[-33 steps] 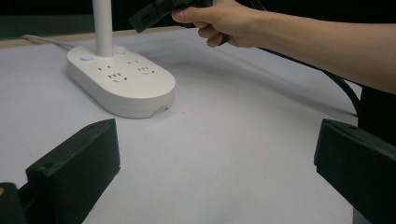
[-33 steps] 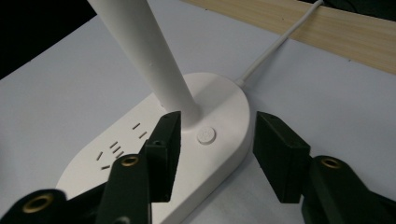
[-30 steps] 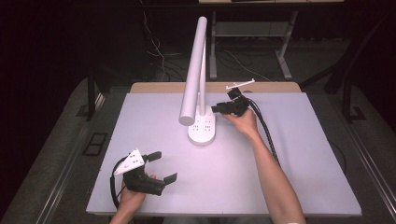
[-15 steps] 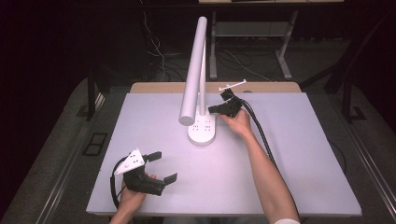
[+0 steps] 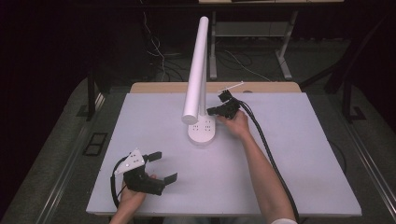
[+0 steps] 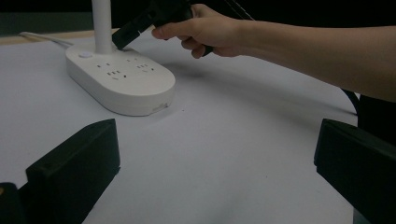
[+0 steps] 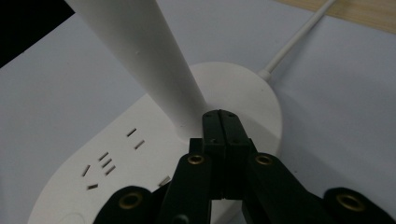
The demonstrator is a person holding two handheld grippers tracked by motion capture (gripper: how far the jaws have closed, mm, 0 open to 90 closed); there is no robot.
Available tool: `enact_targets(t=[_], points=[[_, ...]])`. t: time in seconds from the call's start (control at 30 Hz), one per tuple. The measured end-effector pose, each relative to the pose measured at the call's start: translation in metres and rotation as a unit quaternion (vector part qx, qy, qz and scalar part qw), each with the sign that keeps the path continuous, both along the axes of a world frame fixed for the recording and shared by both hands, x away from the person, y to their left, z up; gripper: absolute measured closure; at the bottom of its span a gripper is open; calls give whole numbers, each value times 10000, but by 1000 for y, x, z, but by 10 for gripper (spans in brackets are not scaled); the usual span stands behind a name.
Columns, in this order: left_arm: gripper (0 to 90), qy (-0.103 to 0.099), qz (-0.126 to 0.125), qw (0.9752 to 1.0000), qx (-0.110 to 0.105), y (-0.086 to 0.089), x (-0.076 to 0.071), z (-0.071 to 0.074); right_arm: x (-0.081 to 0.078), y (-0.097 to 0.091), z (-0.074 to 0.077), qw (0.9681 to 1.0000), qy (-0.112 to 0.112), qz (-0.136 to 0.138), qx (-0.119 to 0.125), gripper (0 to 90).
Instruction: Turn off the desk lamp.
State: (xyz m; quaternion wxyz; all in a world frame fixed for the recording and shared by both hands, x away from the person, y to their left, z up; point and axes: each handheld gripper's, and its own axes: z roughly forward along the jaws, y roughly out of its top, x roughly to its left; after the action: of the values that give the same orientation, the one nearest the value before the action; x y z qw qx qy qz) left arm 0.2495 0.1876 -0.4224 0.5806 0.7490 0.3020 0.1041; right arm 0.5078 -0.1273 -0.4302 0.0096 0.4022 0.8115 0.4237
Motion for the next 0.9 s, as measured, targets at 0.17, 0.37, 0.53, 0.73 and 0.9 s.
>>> enact_targets(t=[0.17, 0.37, 0.53, 0.73, 0.9], points=[[0, -7, 8, 10000, -23, 1, 0, 0, 0, 0, -1, 10000, -52, -47, 40, 900], [0, -14, 29, 10000, -28, 2, 0, 0, -2, 0, 2, 10000, -33, -91, -16, 900], [0, -21, 31, 10000, -19, 1, 0, 1, -1, -1, 2, 9999, -8, -96, 33, 900], [0, -20, 47, 10000, -35, 2, 0, 0, -1, 0, 0, 9999, 6, -99, 95, 900], [0, -17, 52, 10000, -36, 2, 1, 0, -1, 0, 0, 9999, -22, -91, 81, 900]])
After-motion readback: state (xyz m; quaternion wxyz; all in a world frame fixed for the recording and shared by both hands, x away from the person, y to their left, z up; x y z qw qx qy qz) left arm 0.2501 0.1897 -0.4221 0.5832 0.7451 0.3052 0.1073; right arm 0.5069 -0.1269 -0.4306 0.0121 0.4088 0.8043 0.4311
